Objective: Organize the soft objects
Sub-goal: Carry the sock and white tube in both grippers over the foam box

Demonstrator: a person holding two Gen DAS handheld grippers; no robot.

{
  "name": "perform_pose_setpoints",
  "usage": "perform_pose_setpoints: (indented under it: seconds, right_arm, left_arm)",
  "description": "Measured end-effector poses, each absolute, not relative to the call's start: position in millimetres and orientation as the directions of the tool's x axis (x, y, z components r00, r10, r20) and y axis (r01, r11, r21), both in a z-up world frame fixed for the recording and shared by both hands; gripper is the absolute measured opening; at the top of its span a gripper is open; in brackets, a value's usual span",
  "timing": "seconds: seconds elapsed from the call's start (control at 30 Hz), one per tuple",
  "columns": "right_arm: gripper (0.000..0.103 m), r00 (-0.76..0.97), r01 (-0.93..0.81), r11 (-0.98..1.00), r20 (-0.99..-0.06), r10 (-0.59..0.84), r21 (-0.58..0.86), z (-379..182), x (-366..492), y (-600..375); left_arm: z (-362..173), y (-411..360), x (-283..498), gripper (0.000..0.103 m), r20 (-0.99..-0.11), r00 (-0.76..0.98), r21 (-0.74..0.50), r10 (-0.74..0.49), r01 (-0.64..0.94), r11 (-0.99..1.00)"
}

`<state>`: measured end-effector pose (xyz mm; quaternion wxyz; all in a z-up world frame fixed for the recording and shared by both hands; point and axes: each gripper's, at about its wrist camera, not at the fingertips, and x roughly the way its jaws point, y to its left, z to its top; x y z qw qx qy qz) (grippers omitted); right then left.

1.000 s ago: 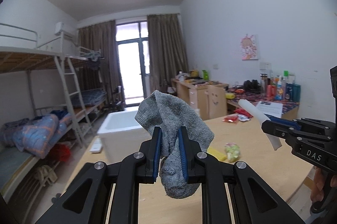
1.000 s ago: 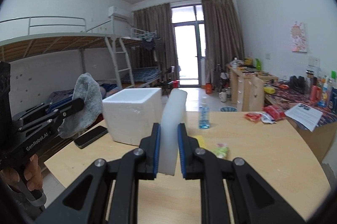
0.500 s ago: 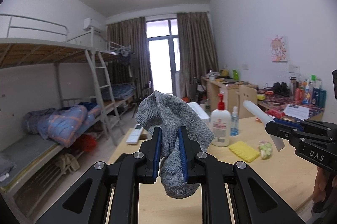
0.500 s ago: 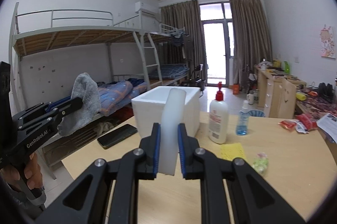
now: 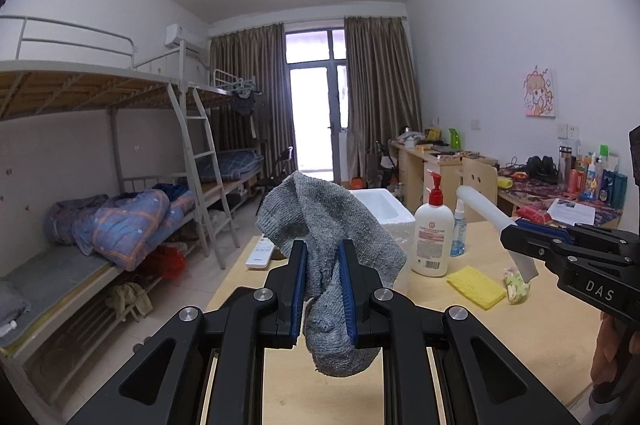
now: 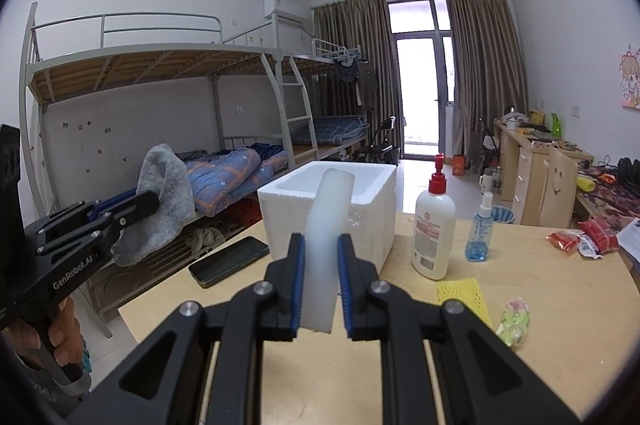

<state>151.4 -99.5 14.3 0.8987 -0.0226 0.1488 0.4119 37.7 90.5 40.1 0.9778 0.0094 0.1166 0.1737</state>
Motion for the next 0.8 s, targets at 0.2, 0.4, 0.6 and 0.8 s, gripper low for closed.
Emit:
perform_pose_setpoints:
  seconds: [0.2,0.4,0.6,0.8]
  right_arm:
    - [0.019,0.613,-0.75,0.658,-0.297,0.732,0.073,19.3,156.3,-89.1]
    - [0.019,0.605,-0.756,0.651,-0.311,0.733,0.066,26.5,164.6,-75.7]
    - [0.019,0.593,-0.765,0.641,-0.322,0.738,0.061,35.4,176.4,-62.1]
    - [0.019,0.585,-0.766,0.639,-0.342,0.736,0.065,41.9,192.9,-44.8]
  left_arm:
    - [43.8,97.8,43.7,0.018,-0.216,0.915,0.064,0.341,-0.335,0.94]
    - [49.7,107.6,55.6,0.018,-0.211,0.919,0.047,0.332,-0.33,0.943]
    - [51.0,114.9,70.0,0.018,-0.216,0.921,0.051,0.326,-0.322,0.945]
    - [53.2,121.0,87.5,0.018,-0.218,0.922,0.055,0.32,-0.316,0.947]
